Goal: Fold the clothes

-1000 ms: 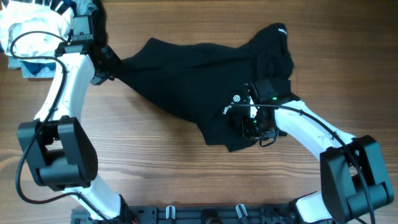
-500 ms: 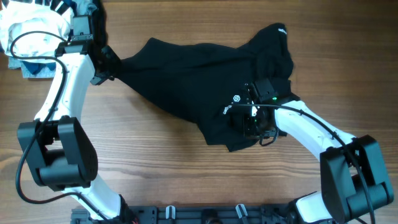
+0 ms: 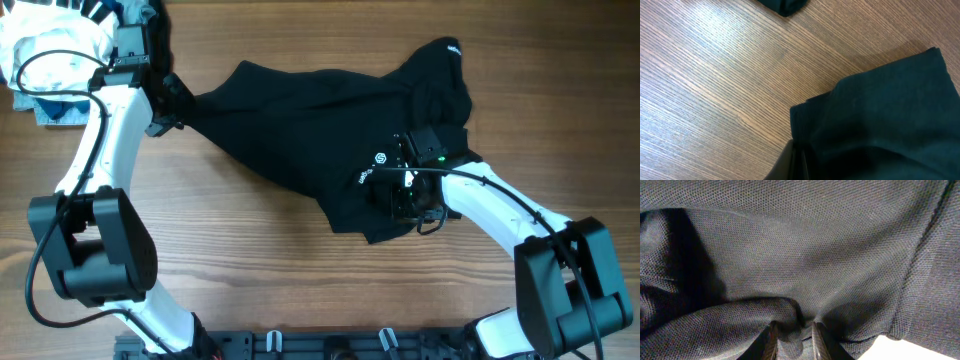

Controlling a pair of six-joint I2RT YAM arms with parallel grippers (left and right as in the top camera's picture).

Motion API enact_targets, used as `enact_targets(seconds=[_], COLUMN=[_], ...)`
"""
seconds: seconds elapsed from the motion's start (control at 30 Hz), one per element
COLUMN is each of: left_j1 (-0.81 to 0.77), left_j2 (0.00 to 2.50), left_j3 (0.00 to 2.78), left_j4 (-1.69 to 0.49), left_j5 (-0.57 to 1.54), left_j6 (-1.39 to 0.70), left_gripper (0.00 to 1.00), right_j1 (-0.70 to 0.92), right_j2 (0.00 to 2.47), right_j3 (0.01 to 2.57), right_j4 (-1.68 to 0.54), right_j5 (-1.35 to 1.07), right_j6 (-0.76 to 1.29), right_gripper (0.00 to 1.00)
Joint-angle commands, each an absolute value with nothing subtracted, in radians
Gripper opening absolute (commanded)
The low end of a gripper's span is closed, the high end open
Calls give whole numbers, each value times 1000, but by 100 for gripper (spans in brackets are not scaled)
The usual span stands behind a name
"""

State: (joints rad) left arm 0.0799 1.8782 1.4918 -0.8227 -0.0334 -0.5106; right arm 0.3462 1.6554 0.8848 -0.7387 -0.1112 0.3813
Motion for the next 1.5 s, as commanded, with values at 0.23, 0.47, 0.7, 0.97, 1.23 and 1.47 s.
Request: enact_targets(seconds=[0.23,0.47,0.7,0.97,1.23,1.47], left_j1=[89,89,89,93,133,142], left_j2=[1864,1864,1864,1856,1718,1552], left_j3=[1493,1493,1493,1493,1493,1493], left_j4=[-820,-820,-820,-817,-808,-774], left_j5=[-58,-58,-58,-85,-84,-83], left_j6=[-502,-502,-502,-458,-426,-422], left_gripper=[4,4,4,4,4,4], right_j1=[350,350,350,329,157,-53], right_j2=[1647,1647,1647,1607,1477,1388], right_j3=[873,842,830,919,1194,1382], right_j4=[-718,-706,-688,-735,-936,-1020], right_j5=[-154,-158,-158,-176,-136,-168], right_j6=[384,385,397,388,305,225], right_gripper=[23,22,7,4,4,4])
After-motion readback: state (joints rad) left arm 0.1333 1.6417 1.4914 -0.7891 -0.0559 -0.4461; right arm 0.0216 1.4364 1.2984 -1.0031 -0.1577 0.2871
